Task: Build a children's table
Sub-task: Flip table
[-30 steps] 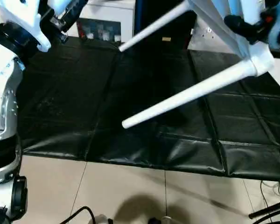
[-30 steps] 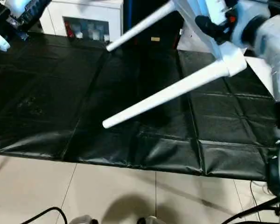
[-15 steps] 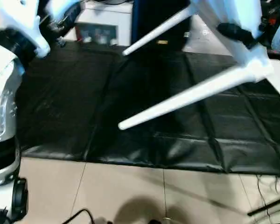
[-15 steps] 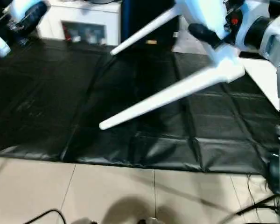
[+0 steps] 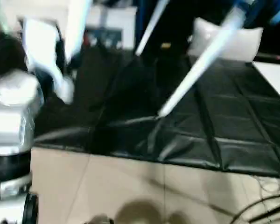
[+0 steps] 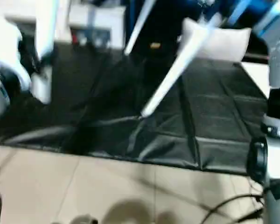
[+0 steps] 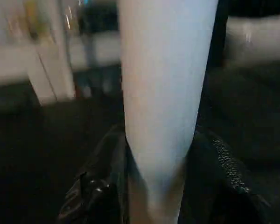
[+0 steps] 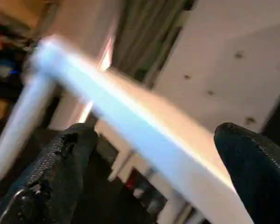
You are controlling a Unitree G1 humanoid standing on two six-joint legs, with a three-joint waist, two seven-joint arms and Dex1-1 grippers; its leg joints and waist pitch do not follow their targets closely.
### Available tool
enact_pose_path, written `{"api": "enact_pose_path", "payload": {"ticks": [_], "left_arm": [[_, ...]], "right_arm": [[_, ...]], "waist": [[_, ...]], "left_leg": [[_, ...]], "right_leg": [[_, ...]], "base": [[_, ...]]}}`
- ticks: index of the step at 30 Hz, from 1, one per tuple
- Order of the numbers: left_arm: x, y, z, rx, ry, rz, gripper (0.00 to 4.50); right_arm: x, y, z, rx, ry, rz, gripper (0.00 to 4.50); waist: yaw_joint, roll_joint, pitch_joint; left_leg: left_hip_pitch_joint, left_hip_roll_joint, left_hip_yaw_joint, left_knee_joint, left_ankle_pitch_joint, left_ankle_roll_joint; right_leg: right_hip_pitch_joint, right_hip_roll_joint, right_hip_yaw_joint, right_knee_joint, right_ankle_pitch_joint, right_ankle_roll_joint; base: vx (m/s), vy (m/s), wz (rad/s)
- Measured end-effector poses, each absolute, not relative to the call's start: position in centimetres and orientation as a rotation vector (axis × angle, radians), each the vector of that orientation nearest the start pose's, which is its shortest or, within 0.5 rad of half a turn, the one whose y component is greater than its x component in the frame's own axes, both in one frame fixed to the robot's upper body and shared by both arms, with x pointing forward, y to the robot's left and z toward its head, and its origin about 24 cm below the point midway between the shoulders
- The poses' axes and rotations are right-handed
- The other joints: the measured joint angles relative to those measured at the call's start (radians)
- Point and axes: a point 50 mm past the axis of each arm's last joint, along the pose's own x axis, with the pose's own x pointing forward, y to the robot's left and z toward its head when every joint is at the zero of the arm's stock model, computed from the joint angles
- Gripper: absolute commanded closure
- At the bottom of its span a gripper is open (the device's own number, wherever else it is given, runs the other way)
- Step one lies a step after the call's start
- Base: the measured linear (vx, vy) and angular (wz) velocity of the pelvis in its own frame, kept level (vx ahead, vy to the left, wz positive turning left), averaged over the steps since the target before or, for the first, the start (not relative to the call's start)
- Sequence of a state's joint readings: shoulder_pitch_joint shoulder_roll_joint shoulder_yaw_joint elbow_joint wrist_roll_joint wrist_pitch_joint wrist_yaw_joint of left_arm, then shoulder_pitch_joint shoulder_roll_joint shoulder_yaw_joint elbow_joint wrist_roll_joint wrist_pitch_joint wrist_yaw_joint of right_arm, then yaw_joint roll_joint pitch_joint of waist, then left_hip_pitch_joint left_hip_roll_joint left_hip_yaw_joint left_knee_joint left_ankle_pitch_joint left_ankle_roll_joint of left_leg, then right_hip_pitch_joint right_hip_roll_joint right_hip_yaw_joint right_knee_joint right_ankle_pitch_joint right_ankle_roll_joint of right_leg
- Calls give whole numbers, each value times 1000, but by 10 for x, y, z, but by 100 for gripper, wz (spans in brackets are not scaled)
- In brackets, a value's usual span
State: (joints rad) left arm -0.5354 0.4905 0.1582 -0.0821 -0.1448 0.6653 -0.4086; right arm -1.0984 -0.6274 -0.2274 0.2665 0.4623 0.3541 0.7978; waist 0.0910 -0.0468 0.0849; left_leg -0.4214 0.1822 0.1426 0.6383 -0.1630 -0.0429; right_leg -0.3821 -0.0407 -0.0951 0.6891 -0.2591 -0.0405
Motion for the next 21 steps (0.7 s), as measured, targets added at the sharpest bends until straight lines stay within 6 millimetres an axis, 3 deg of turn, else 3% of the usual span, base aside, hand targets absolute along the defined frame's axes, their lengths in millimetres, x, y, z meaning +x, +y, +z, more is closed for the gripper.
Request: {"api": "enact_pose_path", "payload": {"ticks": [4, 10, 14, 19, 21], "left_arm": [[321, 221, 174, 254, 85, -289, 291], [319, 217, 169, 290, 32, -390, 291], [319, 227, 169, 300, 36, -440, 291], [314, 232, 165, 297, 65, -520, 291], [309, 238, 164, 301, 75, -557, 291]], "right_arm": [[330, -223, 335, -100, -581, 621, 0], [324, -229, 275, 8, -472, 556, 0], [327, -240, 236, 47, -384, 467, 0], [336, -244, 224, 67, -364, 443, 0], [348, -241, 216, 87, -337, 442, 0]], "waist": [[3, -1, 0], [-1, 2, 2], [-7, 5, 5], [-12, 6, 6], [-22, 6, 6]], "left_leg": [[-7, 0, 7, -5, 1, 9], [-6, -5, 26, -15, 2, 22], [-3, -7, 33, -18, 3, 23], [1, -8, 39, -21, 3, 23], [2, -8, 41, -22, 3, 23]], "right_leg": [[2, -2, 0, -25, 14, 5], [3, -13, 6, -41, 24, 17], [1, -15, 15, -42, 27, 22], [-1, -15, 23, -42, 28, 23], [-1, -15, 25, -42, 28, 23]], "base": [[14, 56, 1], [3, 18, 0], [0, 0, 0], [0, 0, 0], [0, 0, 0]]}}
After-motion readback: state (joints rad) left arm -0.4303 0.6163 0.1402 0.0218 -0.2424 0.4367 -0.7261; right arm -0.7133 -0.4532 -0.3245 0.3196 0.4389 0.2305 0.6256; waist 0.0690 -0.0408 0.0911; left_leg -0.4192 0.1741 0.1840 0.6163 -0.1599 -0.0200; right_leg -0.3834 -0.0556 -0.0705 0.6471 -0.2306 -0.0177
